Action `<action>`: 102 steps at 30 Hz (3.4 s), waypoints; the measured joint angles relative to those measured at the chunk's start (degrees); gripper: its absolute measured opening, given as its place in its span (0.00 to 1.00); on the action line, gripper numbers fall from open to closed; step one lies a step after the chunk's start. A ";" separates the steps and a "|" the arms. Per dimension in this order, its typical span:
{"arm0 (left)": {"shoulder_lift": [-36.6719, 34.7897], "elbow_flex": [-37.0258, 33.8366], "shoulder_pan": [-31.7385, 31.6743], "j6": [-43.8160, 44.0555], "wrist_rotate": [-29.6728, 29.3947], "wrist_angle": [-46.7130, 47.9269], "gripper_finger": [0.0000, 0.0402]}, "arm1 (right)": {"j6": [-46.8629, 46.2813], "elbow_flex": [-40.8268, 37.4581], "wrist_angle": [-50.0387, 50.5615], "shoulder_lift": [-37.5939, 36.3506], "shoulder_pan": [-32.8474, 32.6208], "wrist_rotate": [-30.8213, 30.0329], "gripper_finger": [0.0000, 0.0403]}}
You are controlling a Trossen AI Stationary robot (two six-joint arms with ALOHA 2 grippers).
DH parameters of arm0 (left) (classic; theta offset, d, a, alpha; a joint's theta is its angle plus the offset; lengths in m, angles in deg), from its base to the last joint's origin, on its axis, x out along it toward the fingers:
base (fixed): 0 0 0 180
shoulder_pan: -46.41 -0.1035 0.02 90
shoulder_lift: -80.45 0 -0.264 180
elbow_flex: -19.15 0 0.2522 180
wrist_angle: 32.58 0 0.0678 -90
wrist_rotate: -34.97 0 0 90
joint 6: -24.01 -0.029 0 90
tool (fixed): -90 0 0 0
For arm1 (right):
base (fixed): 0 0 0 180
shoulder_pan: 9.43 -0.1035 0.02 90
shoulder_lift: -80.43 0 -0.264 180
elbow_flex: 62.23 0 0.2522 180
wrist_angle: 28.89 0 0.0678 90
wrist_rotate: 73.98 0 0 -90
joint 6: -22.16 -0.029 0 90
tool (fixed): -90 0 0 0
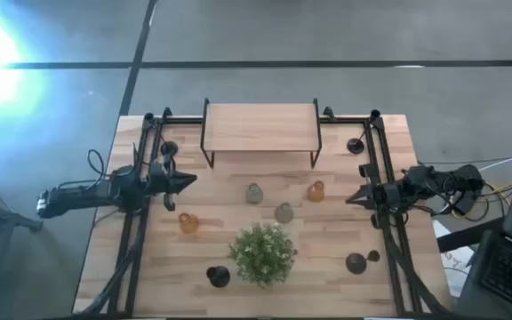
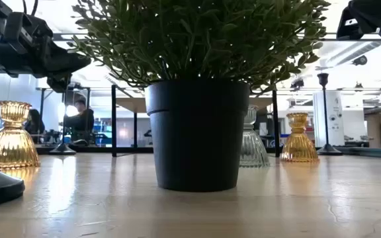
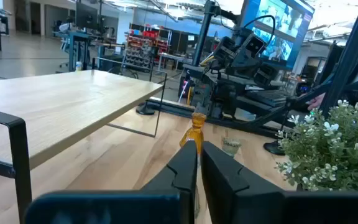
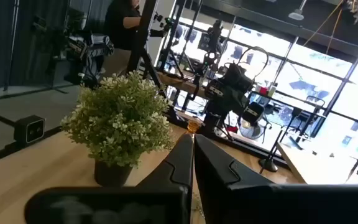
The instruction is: Pick & Place candle stick holders
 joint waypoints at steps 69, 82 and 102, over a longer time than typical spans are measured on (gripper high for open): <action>0.00 -0.01 0.00 0.00 0.00 0.01 0.06 | -16.85 8.80 -52.73 19.06 -0.04 -2.15 0.02; 0.01 -0.01 -0.01 0.00 0.00 0.07 0.06 | -46.17 41.41 13.81 49.14 -0.69 -12.74 0.02; -0.01 0.00 -0.01 0.00 0.00 0.08 0.06 | -94.36 26.96 26.62 67.49 -34.29 -70.20 0.02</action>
